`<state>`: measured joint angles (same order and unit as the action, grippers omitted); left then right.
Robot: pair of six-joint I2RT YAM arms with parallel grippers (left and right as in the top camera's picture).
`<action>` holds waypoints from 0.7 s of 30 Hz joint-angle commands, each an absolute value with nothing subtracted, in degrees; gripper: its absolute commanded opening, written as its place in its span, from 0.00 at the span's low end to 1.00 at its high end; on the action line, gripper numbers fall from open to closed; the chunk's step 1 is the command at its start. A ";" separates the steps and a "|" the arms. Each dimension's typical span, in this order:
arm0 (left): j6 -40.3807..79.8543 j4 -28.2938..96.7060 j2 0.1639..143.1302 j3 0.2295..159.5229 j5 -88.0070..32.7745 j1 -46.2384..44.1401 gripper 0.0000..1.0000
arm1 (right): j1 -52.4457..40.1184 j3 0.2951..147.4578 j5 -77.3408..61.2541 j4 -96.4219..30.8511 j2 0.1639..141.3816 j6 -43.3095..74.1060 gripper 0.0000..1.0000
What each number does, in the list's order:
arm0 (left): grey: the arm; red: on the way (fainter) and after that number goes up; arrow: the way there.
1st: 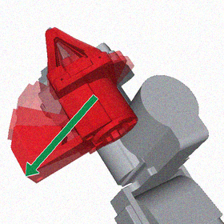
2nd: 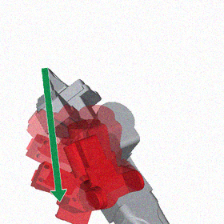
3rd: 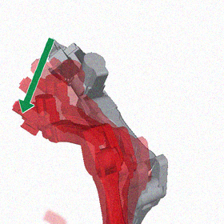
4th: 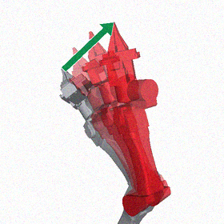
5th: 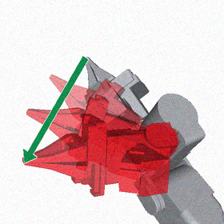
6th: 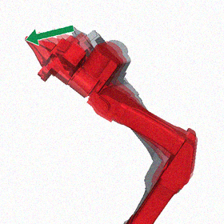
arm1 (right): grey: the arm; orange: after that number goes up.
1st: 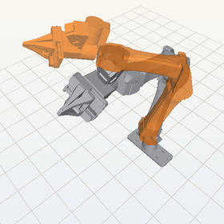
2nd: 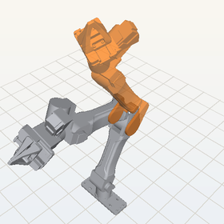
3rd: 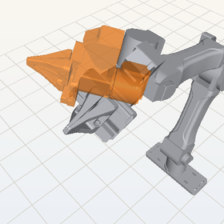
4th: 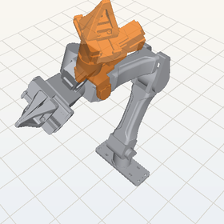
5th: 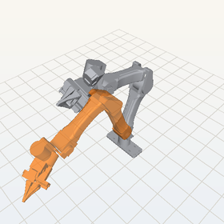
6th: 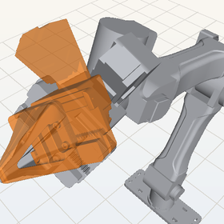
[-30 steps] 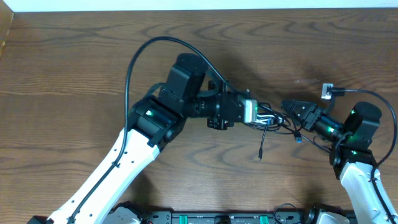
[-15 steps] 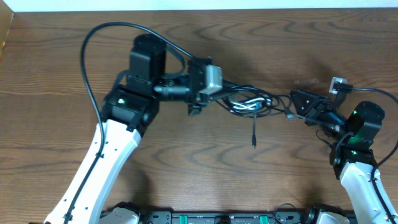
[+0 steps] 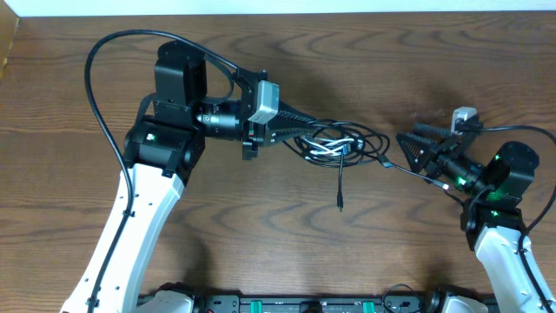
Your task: Untangle cables
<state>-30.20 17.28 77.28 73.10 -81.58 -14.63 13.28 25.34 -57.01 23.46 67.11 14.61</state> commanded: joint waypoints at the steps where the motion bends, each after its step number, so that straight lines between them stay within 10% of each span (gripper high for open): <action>1: -29.76 16.80 76.99 73.17 -83.90 -14.41 0.08 | 13.39 25.80 -65.56 23.59 67.13 12.23 0.57; 21: -29.91 16.80 77.10 73.17 -81.87 -21.45 0.08 | 4.71 25.80 -74.72 23.92 67.13 4.54 0.54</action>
<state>-30.17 17.28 77.28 73.10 -80.66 -20.49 5.54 25.34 -73.76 23.68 67.11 8.71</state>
